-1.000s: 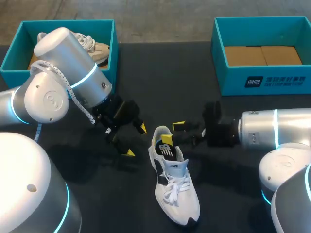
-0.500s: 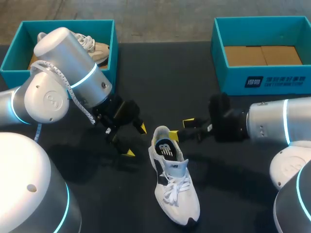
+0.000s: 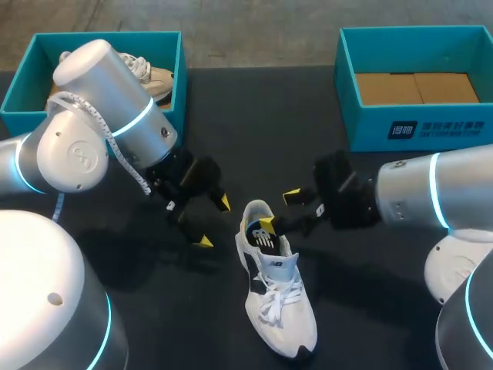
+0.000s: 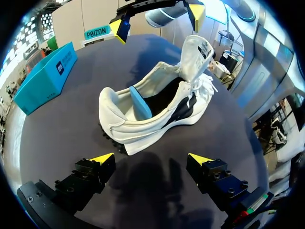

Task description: Take the shoe out of the shoebox, open the shoe tongue, remove and reinsert the insole, then place the shoe into the shoebox

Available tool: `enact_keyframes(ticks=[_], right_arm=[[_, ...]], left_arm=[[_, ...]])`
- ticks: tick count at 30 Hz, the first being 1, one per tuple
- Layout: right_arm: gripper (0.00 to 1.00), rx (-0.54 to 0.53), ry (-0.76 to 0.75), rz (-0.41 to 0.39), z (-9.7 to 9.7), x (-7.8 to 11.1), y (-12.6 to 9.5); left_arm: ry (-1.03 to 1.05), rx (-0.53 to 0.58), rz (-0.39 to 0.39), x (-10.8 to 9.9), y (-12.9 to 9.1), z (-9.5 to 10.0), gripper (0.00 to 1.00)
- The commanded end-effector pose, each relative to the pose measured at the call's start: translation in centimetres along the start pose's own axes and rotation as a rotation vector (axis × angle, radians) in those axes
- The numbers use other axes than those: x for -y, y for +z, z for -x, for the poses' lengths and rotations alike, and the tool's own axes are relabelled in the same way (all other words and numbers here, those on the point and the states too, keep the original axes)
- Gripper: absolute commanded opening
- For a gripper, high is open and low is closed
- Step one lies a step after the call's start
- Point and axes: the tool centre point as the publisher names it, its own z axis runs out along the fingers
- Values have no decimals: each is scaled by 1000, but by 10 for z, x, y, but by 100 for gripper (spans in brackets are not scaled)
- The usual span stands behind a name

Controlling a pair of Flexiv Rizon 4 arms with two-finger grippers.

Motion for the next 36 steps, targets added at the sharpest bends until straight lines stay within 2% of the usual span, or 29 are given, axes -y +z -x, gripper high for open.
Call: enact_keyframes(ticks=[1, 9, 18, 21, 23, 35, 36], right_arm=[[100, 228, -5, -77, -5, -8, 23], [100, 321, -26, -112, -5, -3, 37], [100, 391, -33, -118, -7, 8, 46], [100, 445, -31, -129, -8, 12, 49], [100, 445, -31, -129, -8, 12, 49], [100, 445, -31, -129, -8, 12, 49], [100, 474, -34, -148, -10, 10, 51]], left_arm=[[-19, 12, 25, -3, -13, -3, 100], [-37, 25, 21, -13, -23, -3, 100], [53, 13, 32, -24, -38, -12, 100], [65, 9, 40, -27, -46, -13, 100], [79, 1, 69, -31, -51, -13, 100], [79, 1, 69, -31, -51, -13, 100], [73, 0, 67, -31, -52, -10, 100]])
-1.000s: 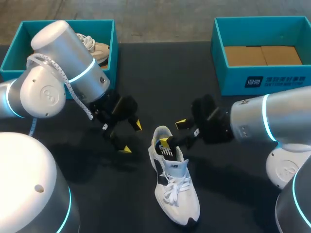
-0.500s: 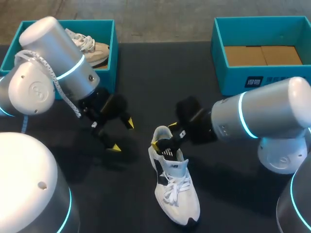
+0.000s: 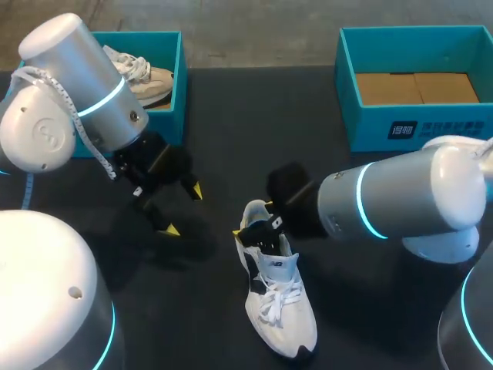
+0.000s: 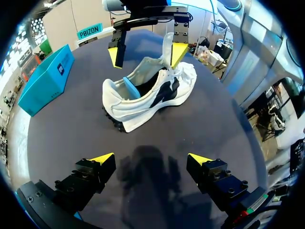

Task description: Take the shoe out of the shoebox, open the shoe tongue, remove and reinsert the insole, then place the shoe into the shoebox

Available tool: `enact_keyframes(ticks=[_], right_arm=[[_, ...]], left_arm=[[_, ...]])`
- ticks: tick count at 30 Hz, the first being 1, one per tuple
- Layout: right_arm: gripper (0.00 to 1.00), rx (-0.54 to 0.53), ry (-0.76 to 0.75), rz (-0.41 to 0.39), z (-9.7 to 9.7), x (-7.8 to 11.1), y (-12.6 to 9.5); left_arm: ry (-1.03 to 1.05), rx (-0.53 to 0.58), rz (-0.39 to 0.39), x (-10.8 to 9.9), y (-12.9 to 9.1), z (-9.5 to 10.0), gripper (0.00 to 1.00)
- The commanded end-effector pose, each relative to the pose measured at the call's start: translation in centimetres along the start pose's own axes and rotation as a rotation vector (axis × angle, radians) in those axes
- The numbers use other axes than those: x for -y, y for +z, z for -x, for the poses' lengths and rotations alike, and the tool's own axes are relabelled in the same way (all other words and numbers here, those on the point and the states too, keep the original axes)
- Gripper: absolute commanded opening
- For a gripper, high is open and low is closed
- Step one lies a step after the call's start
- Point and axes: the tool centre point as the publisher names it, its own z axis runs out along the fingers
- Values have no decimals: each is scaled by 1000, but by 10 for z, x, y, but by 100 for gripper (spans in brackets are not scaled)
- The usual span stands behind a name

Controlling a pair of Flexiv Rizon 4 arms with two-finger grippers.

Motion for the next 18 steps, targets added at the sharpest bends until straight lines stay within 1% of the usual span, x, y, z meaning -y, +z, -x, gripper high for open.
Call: enact_keyframes(ticks=[1, 5, 7, 11, 13, 17, 18], right_arm=[[100, 294, -8, -32, -8, -5, 2], [100, 345, -6, -62, -12, -6, 2], [100, 368, 15, -94, -13, -5, 3], [100, 405, 43, -123, -18, -4, -2], [100, 425, 66, -152, -19, -4, -4], [100, 443, 91, -184, -15, 3, -4], [96, 440, 97, -190, -13, 5, -4]], left_arm=[[-16, 4, 1, -2, -3, 2, 100], [-31, 6, 3, -8, -11, 5, 100], [-39, 11, 17, -10, -13, 5, 100], [-52, 22, 39, -15, -15, 6, 100], [-58, 25, 49, -17, -16, 6, 100], [-57, 30, 57, -19, -20, 5, 100], [-55, 30, 57, -20, -21, 5, 100]])
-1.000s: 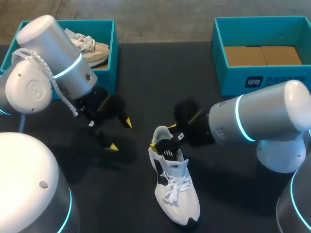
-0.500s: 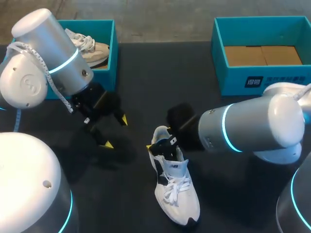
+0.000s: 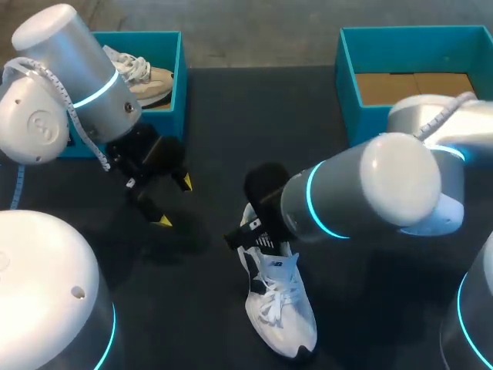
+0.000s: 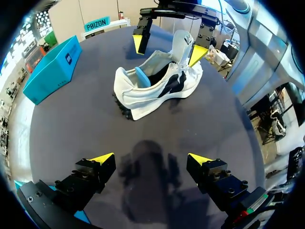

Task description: Take the shoe out of the shoebox, open the shoe tongue, remove and reinsert the insole, then place the shoe into the shoebox

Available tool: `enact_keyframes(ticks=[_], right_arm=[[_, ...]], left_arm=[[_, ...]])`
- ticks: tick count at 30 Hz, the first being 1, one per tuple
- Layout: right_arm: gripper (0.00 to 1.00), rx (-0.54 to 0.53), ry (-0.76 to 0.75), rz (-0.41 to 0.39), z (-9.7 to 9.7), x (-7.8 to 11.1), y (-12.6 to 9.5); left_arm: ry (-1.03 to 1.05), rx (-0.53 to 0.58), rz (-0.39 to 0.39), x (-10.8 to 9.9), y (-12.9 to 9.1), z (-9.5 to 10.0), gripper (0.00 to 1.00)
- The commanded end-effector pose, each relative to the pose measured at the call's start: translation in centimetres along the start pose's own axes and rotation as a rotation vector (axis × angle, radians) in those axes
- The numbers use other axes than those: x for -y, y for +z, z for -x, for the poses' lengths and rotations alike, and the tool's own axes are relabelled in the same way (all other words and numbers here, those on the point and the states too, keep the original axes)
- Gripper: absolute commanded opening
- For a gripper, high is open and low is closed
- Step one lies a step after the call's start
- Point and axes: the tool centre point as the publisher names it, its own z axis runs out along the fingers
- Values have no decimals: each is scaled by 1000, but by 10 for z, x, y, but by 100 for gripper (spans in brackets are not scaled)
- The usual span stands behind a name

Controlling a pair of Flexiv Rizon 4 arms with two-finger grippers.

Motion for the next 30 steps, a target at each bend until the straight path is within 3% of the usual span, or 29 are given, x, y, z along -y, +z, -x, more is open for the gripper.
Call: enact_keyframes(ticks=[1, 4, 5, 7, 10, 22, 30], right_arm=[[88, 247, 13, -14, 1, 4, 0], [73, 261, 17, -22, 6, 8, 1], [72, 271, 17, -24, 7, 9, 1], [55, 270, 19, -18, 11, 9, 0], [40, 274, 25, -17, 14, 9, -2], [43, 168, 37, -76, 19, 8, 2], [38, 143, 58, -126, 26, 9, 10]], left_arm=[[5, 3, 6, -1, -7, -5, 100], [18, -9, 15, -5, -12, -6, 100], [19, -9, 17, -6, -14, -7, 100], [26, -13, 26, -8, -17, -8, 100], [39, -22, 31, -10, -22, -10, 100], [52, -33, 50, -18, -28, -17, 100], [58, -28, 44, -20, -26, -17, 100]])
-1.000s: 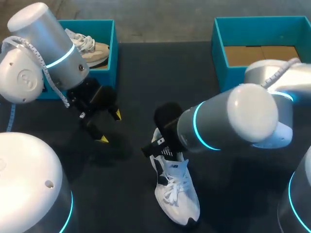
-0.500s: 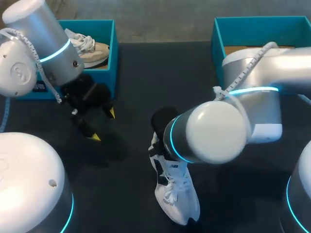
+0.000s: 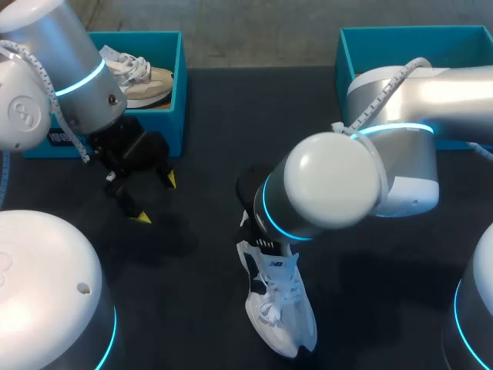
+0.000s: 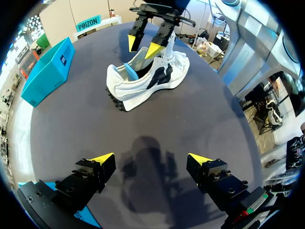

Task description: Take the shoe out of the shoebox, open the shoe tongue, remove and reinsert the insole, then place the shoe into the shoebox

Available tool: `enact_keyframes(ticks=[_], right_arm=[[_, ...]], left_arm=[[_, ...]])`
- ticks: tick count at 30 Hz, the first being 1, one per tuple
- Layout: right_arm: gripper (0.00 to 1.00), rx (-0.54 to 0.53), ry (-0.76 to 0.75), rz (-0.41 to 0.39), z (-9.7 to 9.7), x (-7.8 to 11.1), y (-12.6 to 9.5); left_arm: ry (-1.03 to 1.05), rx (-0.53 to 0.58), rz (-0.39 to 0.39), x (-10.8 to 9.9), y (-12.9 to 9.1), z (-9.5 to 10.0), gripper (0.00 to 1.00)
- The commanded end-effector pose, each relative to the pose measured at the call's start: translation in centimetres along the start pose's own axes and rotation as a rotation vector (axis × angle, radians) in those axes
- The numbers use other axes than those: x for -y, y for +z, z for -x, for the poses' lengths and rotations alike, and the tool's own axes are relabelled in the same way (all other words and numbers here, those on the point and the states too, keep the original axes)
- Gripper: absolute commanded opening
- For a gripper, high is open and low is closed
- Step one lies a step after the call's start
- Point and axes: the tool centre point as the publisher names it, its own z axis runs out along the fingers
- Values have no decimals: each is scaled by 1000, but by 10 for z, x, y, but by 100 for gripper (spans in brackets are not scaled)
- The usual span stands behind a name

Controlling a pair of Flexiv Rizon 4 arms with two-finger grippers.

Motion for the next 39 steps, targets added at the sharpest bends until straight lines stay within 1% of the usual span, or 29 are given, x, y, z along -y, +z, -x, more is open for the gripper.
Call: enact_keyframes(ticks=[1, 8, 13, 16, 19, 29, 34, 39], right_arm=[[36, -45, 9, -24, 7, 0, 8], [31, -46, 11, -46, 5, 4, 4], [32, -32, 23, -67, 9, 11, -1], [31, -30, 29, -77, 12, 13, 0], [29, -33, 21, -82, 10, 13, 5], [26, -71, -9, -78, 5, 8, 31], [24, -75, -19, -67, 2, 3, 34], [23, -58, -22, -51, 4, -3, 35]], left_arm=[[0, 5, -3, -2, 0, -2, 100], [-8, 9, -5, -4, -1, -3, 100], [-9, 9, -6, -4, 0, -3, 100], [-9, 9, -6, -4, 0, -3, 100], [-9, 9, -6, -4, 0, -3, 100], [-9, 9, -6, -4, 0, -3, 100], [-9, 9, -6, -4, 0, -3, 100], [-9, 9, -6, -4, 0, -3, 100]])
